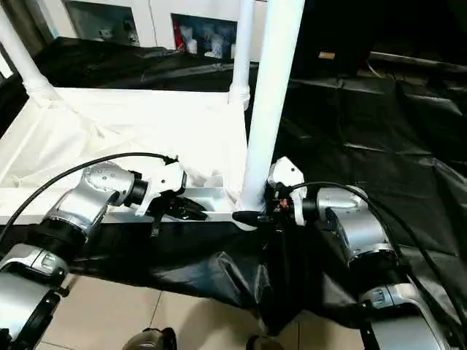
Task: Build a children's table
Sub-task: Rotate leg to tighten
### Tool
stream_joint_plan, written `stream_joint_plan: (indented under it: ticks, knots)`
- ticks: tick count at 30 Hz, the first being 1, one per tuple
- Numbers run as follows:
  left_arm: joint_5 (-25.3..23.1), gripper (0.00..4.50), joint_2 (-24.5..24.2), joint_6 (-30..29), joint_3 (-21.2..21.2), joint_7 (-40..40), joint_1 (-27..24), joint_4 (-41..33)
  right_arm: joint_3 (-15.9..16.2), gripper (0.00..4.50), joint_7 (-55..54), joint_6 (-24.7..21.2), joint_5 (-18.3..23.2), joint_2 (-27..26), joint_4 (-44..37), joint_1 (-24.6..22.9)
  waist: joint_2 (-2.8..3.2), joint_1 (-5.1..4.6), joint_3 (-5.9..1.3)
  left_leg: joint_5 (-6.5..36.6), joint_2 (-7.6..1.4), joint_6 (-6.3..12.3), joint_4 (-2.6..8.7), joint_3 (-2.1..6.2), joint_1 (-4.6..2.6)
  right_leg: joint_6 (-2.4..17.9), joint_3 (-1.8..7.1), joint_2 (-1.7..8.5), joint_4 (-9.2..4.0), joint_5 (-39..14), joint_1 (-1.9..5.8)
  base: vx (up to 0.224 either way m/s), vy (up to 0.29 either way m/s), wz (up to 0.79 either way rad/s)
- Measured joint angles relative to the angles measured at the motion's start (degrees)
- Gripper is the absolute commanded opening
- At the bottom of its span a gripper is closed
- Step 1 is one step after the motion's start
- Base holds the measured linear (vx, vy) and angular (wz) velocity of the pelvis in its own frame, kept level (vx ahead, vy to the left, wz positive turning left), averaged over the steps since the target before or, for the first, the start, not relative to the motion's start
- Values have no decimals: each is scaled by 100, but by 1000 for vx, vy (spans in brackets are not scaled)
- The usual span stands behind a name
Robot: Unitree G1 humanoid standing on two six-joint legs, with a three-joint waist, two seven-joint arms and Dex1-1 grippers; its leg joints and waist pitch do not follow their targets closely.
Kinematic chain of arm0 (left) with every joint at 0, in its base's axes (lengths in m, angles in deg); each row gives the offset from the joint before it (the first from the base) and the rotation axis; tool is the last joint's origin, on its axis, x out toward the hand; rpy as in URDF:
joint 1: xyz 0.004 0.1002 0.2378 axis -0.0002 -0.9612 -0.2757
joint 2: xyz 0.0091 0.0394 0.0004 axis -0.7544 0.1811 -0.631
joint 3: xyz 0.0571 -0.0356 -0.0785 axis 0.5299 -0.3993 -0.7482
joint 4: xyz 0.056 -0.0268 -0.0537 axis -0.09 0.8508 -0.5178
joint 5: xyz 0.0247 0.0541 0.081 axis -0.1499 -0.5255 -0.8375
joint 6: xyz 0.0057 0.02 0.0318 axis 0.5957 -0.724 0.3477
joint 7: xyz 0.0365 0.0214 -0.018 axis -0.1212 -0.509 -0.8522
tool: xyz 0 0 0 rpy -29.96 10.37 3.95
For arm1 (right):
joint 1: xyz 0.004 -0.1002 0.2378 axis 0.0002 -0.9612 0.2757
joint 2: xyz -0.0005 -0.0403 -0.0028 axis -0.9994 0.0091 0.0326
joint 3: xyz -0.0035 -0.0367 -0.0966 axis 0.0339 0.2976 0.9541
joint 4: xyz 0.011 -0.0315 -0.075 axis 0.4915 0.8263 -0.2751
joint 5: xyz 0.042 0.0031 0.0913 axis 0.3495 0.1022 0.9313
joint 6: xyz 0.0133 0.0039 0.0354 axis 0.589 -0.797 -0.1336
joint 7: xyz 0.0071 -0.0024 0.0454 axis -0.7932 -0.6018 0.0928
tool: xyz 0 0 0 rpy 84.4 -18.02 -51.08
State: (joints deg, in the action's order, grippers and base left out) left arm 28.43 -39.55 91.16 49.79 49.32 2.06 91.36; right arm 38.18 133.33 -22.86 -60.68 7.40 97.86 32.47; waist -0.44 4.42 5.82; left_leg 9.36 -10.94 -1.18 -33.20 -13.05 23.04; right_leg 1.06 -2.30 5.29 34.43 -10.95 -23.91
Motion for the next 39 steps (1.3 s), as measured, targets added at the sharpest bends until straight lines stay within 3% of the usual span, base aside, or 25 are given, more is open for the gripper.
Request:
stream_joint_plan:
  ticks: [5, 9, 15, 18, 19, 24, 28, 35, 39]
  knots:
    - [-122, 0, 71, 10, -49, -582, 45, 128, -268, 286, -1148, 137, -91, -472, 125, -94, -7, -99, -1, 12, -1, -21, -12, 0, -7, 0, 5, -1, 11, 1, 2, 0, 0, 0]
    - [-307, 0, 481, -334, -125, -1478, 320, 512, -716, 280, -2695, 83, -134, -1083, 533, 51, -14, -156, -5, 13, 4, -24, -22, 4, -23, 14, 8, 4, 8, 14, 20, 0, 0, 0]
    - [-484, 0, 1321, -903, -193, -2918, 728, 1116, -1222, 279, -4678, 164, -270, -1702, 1154, 419, -7, -163, -8, 14, 25, -24, 8, 4, -70, 20, 16, 10, -46, 19, 80, 0, 0, 0]
    - [-522, 0, 1490, -979, -209, -3178, 771, 1195, -1261, 279, -5058, 248, -394, -1788, 1320, 520, -7, -162, -8, 14, 45, -24, 26, 7, -93, 12, 22, 20, -58, 14, 102, 0, 0, 0]
    - [-522, 0, 1491, -978, -212, -3179, 779, 1213, -1261, 314, -5083, 292, -409, -1803, 1345, 520, -7, -161, -8, 14, 47, -24, 29, 9, -97, -1, 21, 20, -59, 6, 107, 0, 0, 0]
    - [-522, 0, 1477, -919, -213, -3164, 815, 1273, -1261, 368, -4954, 456, -406, -1800, 1409, 516, -6, -161, -7, 14, 48, -24, 36, 15, -96, -3, 19, 20, -59, 5, 106, 0, 0, 0]
    - [-477, 0, 1285, -771, -214, -2868, 774, 1224, -1210, 368, -4124, 434, -328, -1569, 1240, 400, -9, -174, -5, 13, 48, -24, 54, 17, -87, 4, 14, 19, -59, 20, 89, 0, 0, 0]
    - [-341, 0, 544, -109, -152, -1553, 430, 805, -577, 368, -2037, 357, -227, -685, 548, 35, -5, -169, -2, 12, 10, -23, 77, 23, -82, -55, -13, -8, -38, 7, 67, 0, 0, 0]
    - [-170, 0, 245, -3, -127, -815, 307, 605, -349, 368, -1096, 305, -142, -252, 216, -57, -7, -107, 0, -3, -4, 1, 76, 18, -66, -60, -17, -16, -37, -10, 52, 0, 0, 0]
